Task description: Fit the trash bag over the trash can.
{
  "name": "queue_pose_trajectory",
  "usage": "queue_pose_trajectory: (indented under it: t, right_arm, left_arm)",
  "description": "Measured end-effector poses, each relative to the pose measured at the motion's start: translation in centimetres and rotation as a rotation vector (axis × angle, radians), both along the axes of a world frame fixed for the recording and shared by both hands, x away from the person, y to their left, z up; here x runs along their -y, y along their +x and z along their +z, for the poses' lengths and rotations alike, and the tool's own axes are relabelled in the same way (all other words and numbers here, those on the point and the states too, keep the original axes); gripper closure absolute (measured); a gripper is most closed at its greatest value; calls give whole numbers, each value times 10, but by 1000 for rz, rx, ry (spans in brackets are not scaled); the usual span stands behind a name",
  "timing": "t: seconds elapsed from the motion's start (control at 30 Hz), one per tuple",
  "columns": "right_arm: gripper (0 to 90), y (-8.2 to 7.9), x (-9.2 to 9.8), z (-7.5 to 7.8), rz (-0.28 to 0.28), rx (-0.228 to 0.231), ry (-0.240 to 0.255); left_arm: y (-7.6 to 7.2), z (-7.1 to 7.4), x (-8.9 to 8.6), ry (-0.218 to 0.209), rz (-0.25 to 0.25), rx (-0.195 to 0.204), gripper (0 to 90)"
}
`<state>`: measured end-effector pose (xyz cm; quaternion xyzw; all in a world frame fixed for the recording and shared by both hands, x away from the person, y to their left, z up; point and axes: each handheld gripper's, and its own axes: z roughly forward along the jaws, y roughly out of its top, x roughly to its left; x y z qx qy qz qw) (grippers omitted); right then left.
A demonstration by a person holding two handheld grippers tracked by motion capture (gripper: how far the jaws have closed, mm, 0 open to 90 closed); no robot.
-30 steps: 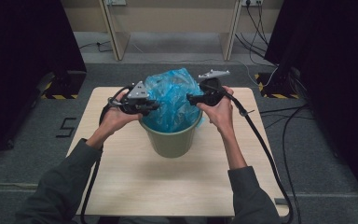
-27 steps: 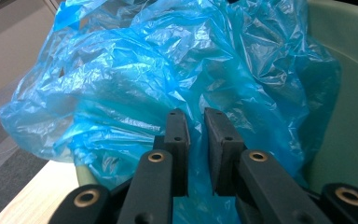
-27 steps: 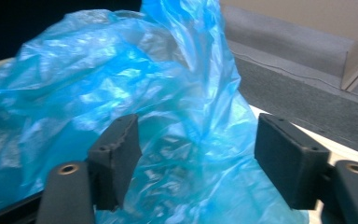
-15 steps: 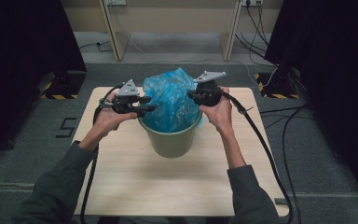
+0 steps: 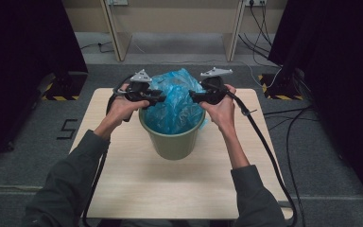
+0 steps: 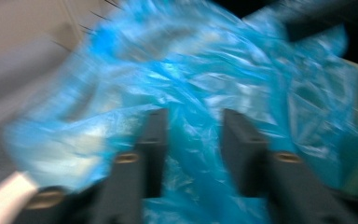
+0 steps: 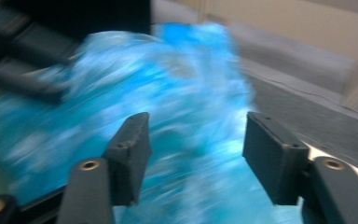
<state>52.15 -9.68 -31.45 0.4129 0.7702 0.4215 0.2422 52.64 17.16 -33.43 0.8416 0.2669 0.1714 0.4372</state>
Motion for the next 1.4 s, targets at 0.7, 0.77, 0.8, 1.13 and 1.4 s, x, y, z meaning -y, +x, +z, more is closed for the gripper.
queue_pose_trajectory:
  t: [0.7,0.77,0.8,1.13,1.4]
  right_arm:
    - [884,-24,-14,13,210,101,-109]
    - [884,-41,-28,13,288,123,-127]
    - [884,-41,-28,13,288,123,-127]
    - [879,-67,-56,-3,392,101,-194]
    - [826,-77,-65,-8,422,80,-184]
  left_arm:
    - [-29,22,-12,-131,-18,11,508]
    - [-29,29,-13,-184,8,19,468]
    - [-29,29,-13,-184,8,19,443]
    - [-33,37,4,-211,-14,4,358]
    - [-27,29,19,-201,-77,-2,804]
